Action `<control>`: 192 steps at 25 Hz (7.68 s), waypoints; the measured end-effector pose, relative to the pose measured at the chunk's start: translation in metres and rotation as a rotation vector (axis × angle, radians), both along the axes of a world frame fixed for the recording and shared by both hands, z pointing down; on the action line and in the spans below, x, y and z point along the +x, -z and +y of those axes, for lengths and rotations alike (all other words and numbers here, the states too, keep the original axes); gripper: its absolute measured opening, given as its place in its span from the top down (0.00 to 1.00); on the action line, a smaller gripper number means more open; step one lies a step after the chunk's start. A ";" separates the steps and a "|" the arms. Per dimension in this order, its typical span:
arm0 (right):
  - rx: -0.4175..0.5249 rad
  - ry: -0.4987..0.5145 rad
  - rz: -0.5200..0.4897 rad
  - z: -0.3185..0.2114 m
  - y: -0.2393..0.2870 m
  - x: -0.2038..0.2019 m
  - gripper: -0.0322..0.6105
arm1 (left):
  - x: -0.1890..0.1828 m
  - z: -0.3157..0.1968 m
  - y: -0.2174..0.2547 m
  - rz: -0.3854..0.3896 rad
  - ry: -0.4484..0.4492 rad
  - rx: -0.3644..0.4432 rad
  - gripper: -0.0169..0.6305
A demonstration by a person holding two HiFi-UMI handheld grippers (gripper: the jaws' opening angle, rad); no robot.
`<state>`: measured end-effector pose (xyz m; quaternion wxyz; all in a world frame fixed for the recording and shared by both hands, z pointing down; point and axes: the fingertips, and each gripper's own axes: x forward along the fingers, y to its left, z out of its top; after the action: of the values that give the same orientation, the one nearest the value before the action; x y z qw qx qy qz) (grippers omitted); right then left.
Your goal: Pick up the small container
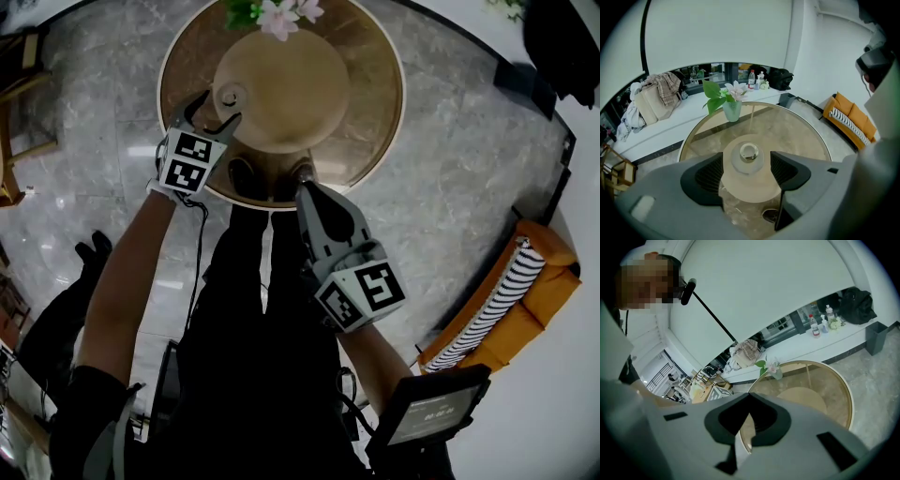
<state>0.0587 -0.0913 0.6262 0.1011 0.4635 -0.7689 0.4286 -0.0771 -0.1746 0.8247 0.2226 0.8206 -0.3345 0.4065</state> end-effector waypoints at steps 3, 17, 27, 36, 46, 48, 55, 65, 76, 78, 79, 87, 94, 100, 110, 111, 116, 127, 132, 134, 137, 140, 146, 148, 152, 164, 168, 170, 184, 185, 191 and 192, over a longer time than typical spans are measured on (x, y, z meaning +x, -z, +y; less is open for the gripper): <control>-0.018 0.000 -0.001 0.000 -0.008 0.001 0.94 | 0.003 -0.004 -0.014 -0.015 -0.005 0.005 0.51; -0.097 -0.009 -0.010 0.011 -0.043 0.013 0.94 | 0.024 -0.012 -0.053 -0.038 -0.005 -0.058 0.48; -0.133 -0.036 -0.010 0.014 -0.061 0.027 0.94 | 0.035 -0.022 -0.069 -0.046 0.038 -0.064 0.47; -0.189 -0.035 -0.023 0.026 -0.082 0.035 0.94 | 0.048 -0.030 -0.085 -0.053 0.044 -0.086 0.45; -0.202 -0.064 -0.014 0.027 -0.086 0.046 0.94 | 0.048 -0.033 -0.083 -0.052 0.064 -0.088 0.44; -0.205 -0.069 -0.015 0.028 -0.086 0.048 0.94 | 0.048 -0.034 -0.084 -0.057 0.056 -0.074 0.44; -0.196 -0.062 -0.022 0.028 -0.083 0.046 0.94 | 0.049 -0.029 -0.088 -0.064 0.042 -0.072 0.44; -0.168 -0.055 -0.017 0.022 -0.072 0.041 0.94 | 0.064 -0.016 -0.044 -0.001 -0.020 -0.022 0.44; -0.085 -0.019 -0.020 0.012 -0.012 0.034 0.94 | 0.059 0.006 0.062 0.059 0.002 0.051 0.44; -0.077 -0.016 -0.020 0.013 -0.001 0.033 0.94 | 0.059 0.013 0.081 0.071 0.012 0.052 0.44; -0.073 -0.014 -0.021 0.014 0.004 0.033 0.94 | 0.059 0.017 0.090 0.076 0.015 0.054 0.44; -0.036 -0.009 -0.038 0.023 0.043 0.025 0.94 | 0.057 0.036 0.162 0.115 0.028 0.078 0.44; 0.003 0.012 -0.048 0.029 0.080 0.016 0.94 | 0.052 0.056 0.221 0.134 0.032 0.092 0.44; 0.038 0.018 -0.060 0.032 0.110 0.009 0.94 | 0.043 0.079 0.264 0.164 0.070 0.075 0.44; 0.078 0.038 -0.064 0.048 0.151 0.006 0.94 | 0.025 0.113 0.317 0.169 0.108 0.090 0.44; 0.082 0.038 -0.063 0.051 0.155 0.007 0.94 | 0.024 0.116 0.322 0.170 0.109 0.093 0.44; 0.110 0.041 -0.061 0.053 0.174 0.010 0.94 | 0.023 0.123 0.348 0.184 0.121 0.101 0.44; 0.153 0.052 -0.068 0.042 0.208 0.019 0.94 | 0.039 0.144 0.391 0.221 0.086 0.110 0.44; 0.167 0.050 -0.062 0.042 0.222 0.026 0.94 | 0.044 0.155 0.412 0.259 0.107 0.104 0.44; 0.173 0.051 -0.059 0.040 0.227 0.029 0.94 | 0.045 0.155 0.421 0.269 0.102 0.115 0.44; 0.180 0.049 -0.060 0.038 0.231 0.031 0.94 | 0.047 0.154 0.432 0.277 0.084 0.130 0.44; 0.184 0.049 -0.066 0.039 0.235 0.029 0.94 | 0.044 0.152 0.442 0.273 0.078 0.150 0.44; 0.206 0.051 -0.075 0.035 0.249 0.029 0.94 | 0.040 0.145 0.455 0.283 0.088 0.177 0.44; 0.224 0.046 -0.071 0.029 0.255 0.030 0.94 | 0.041 0.141 0.462 0.292 0.084 0.189 0.44; 0.243 0.025 -0.065 0.022 0.259 0.035 0.94 | 0.046 0.135 0.469 0.310 0.070 0.208 0.44; 0.247 0.017 -0.055 0.019 0.260 0.037 0.94 | 0.047 0.128 0.472 0.348 0.089 0.203 0.44; 0.238 0.020 -0.059 0.018 0.259 0.034 0.94 | 0.046 0.128 0.468 0.350 0.097 0.189 0.44; 0.233 0.020 -0.061 0.018 0.258 0.034 0.94 | 0.045 0.128 0.467 0.352 0.102 0.181 0.44; 0.217 0.009 -0.069 0.023 0.253 0.036 0.94 | 0.043 0.135 0.458 0.357 0.123 0.150 0.44; 0.217 0.008 -0.070 0.023 0.253 0.036 0.94 | 0.042 0.135 0.458 0.357 0.124 0.148 0.44; 0.213 0.004 -0.074 0.024 0.251 0.036 0.94 | 0.041 0.136 0.456 0.359 0.128 0.141 0.44; 0.212 0.004 -0.075 0.024 0.251 0.036 0.94 | 0.041 0.136 0.455 0.360 0.129 0.141 0.44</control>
<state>0.0943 -0.0674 0.3752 0.0234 0.4539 -0.8140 0.3616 -0.0364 -0.0386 0.3693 0.2465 0.8705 -0.3686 0.2136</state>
